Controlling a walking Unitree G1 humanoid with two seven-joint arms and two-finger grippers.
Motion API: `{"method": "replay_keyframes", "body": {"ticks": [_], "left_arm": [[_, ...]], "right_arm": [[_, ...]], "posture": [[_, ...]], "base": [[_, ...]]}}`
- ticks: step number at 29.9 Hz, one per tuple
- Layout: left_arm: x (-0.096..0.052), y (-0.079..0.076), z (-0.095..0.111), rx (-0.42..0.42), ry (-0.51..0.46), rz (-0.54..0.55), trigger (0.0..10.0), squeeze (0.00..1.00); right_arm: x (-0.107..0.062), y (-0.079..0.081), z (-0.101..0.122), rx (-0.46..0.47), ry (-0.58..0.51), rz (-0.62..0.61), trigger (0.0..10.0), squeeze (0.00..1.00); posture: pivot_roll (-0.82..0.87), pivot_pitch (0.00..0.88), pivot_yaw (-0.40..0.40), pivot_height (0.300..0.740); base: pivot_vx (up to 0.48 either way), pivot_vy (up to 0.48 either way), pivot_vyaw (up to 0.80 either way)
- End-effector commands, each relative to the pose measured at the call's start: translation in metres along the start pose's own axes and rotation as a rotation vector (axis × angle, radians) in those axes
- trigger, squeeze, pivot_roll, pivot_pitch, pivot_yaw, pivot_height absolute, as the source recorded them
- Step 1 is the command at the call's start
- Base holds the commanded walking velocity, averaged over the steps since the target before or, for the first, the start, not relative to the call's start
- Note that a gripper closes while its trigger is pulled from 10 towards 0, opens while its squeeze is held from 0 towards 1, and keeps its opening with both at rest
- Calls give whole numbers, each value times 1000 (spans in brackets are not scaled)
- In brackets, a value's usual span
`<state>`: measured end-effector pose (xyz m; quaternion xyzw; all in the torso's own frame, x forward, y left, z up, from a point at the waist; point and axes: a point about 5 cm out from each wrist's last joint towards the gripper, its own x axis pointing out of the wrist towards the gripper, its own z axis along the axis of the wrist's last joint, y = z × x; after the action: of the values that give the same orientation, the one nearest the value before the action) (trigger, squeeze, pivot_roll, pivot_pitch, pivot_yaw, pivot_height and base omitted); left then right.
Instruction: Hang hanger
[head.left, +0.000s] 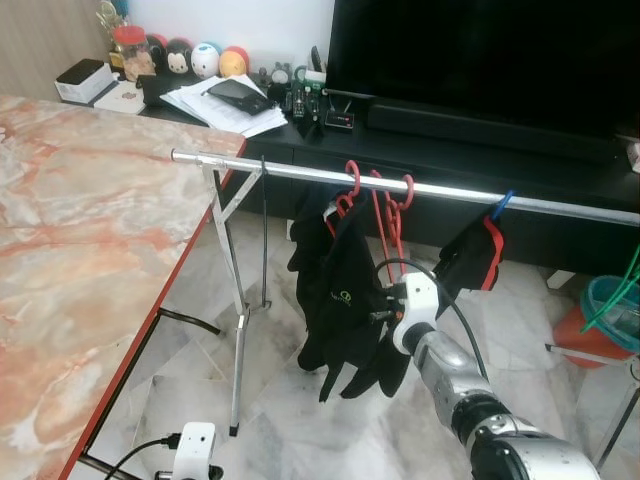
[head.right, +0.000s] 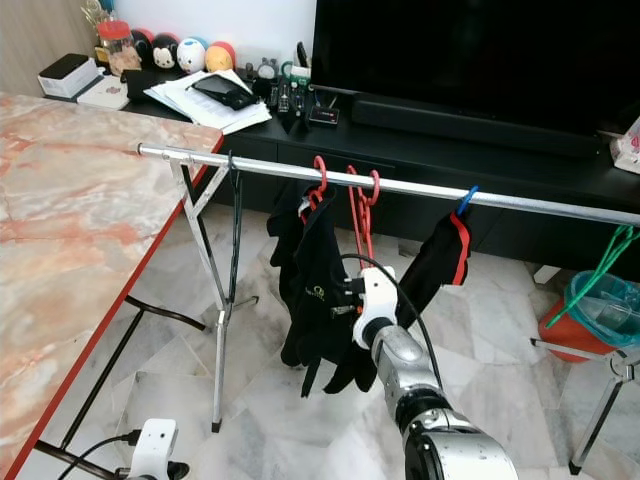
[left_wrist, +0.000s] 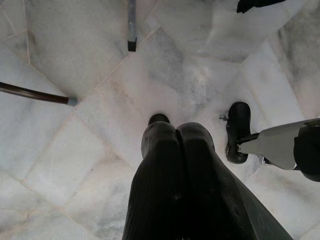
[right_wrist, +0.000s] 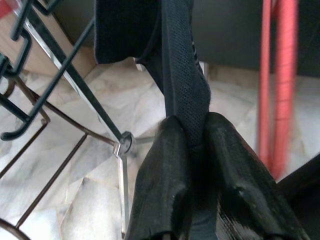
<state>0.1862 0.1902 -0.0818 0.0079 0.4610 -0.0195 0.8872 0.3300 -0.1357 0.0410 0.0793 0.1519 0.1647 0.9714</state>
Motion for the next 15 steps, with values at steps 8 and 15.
{"method": "replay_keyframes", "body": {"ticks": [8,15], "left_arm": [[1,-12,-4,35,25,-26,10000,0],[2,-16,-3,40,21,-33,10000,0]], "right_arm": [[-6,-8,22,-39,-203,-29,10000,0],[-5,-4,35,-41,-293,-20,10000,0]], "posture": [[26,35,-64,740],[30,43,-67,740]], "base": [[0,0,0],[0,0,0]]}}
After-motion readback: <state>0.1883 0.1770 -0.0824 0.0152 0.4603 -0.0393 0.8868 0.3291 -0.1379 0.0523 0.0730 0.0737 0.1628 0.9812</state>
